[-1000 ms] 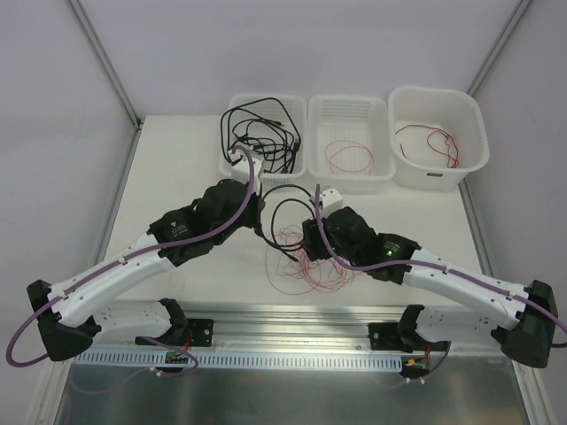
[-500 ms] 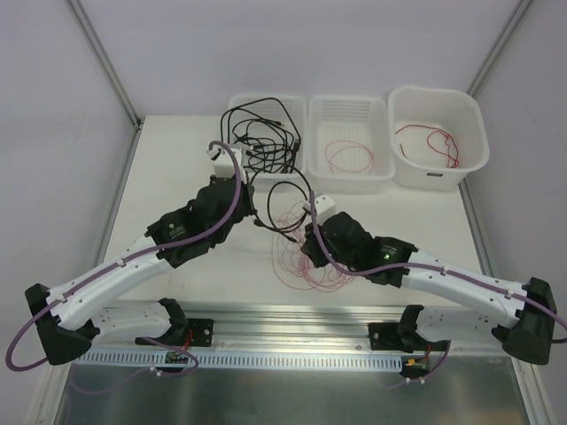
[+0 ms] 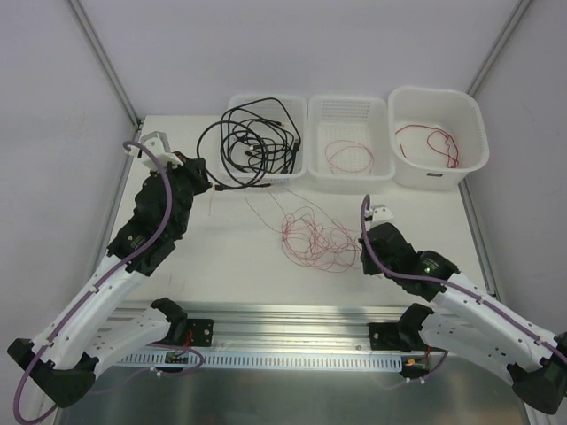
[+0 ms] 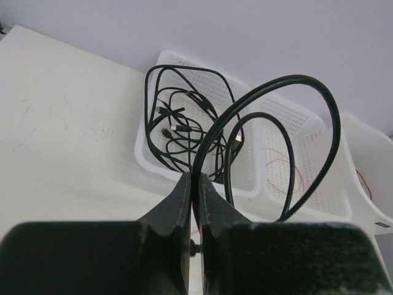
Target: Untangle the cables
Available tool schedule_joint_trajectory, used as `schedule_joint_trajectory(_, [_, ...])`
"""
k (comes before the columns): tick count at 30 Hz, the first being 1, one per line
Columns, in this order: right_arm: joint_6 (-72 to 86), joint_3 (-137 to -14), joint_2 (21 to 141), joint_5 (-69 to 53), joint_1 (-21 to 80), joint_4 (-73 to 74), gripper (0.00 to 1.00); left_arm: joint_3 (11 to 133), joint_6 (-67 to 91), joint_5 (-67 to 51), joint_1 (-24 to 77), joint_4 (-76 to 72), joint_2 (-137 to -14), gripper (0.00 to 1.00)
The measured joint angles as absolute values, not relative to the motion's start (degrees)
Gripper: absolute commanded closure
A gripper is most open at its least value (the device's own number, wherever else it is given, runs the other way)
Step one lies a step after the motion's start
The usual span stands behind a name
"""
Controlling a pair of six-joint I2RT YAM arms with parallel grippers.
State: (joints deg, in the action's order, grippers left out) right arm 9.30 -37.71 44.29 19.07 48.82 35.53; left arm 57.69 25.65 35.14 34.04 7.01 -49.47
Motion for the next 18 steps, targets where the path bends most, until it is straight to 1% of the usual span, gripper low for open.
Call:
schedule_joint_trajectory(1, [9.4,-37.6,43.5,19.0,47.7,36.8,0.79,56.9,25.5,34.7,34.0,6.4,-48.2,1.00])
schedule_joint_trajectory(2, [9.1,-37.6,42.7,18.4,47.1,37.2,0.58,56.1,25.3,33.8,34.0,6.2,-47.0,1.00])
schedule_joint_trajectory(5, [7.0,-39.4,41.3,14.0,46.9,37.5,0.41,54.1,24.6,29.7,34.0,6.2,-45.4,1.00])
schedule_joint_trajectory(8, [5.3,-42.9,41.2,9.2,46.9,36.9,0.37,52.3,24.6,23.9,34.0,6.3,-45.5,1.00])
schedule_joint_trajectory(13, [2.2,-49.1,41.5,0.3,47.1,30.6,0.37,50.3,25.6,14.7,34.0,6.8,-46.9,1.00])
schedule_joint_trajectory(18, [-2.2,-51.7,47.5,-6.2,47.2,22.7,0.38,50.3,26.8,7.6,34.0,6.8,-47.2,1.00])
